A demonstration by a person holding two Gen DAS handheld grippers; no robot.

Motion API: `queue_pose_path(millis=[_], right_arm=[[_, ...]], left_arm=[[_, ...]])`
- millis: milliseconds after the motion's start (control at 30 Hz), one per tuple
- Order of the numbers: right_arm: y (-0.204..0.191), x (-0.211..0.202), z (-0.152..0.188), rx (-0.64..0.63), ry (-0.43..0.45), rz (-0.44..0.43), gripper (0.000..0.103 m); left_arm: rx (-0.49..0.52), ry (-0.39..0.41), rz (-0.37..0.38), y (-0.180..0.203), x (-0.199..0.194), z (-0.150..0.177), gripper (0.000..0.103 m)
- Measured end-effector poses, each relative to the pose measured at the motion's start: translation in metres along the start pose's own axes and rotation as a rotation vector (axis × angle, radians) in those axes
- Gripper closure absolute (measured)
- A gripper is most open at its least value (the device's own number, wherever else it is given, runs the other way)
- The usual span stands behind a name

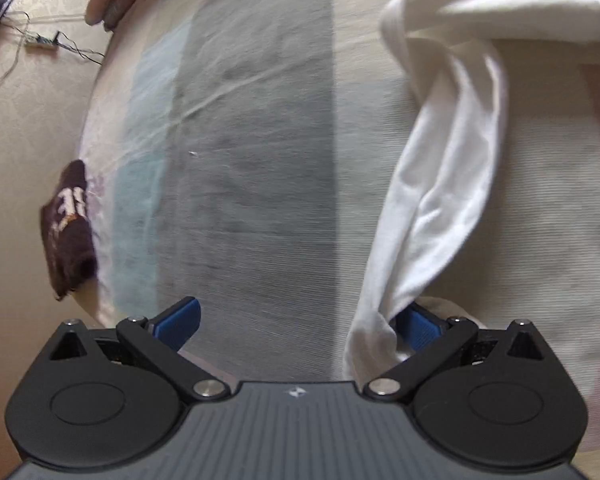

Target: Fold clothes

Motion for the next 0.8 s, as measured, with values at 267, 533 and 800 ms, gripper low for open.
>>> queue_pose_path(millis=[267, 533, 800], right_arm=[[-0.001, 0.001, 0.001, -0.002, -0.008, 0.022, 0.01], [-0.001, 0.002, -0.002, 0.006, -0.01, 0.046, 0.01], [-0.024, 0.011, -0.007, -0.024, -0.022, 0.017, 0.01]], left_arm=[[-0.031, -0.005, -0.223, -0.076, 0.052, -0.018, 0.0], [-0.235, -0.047, -0.265, -0.146, 0.071, -0.024, 0.001], [-0.239, 0.118, 0.107, -0.091, 0.032, -0.044, 0.002]])
Point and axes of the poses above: each gripper's, at about its wrist camera, not at the fingertips, and x roughly the way its jaws point, y to its right, z to its underside, the point moved 2 cm from there along x, roughly the way its jaws point, and after that the axes turned 1 degree about x, right-handed, at the moved point
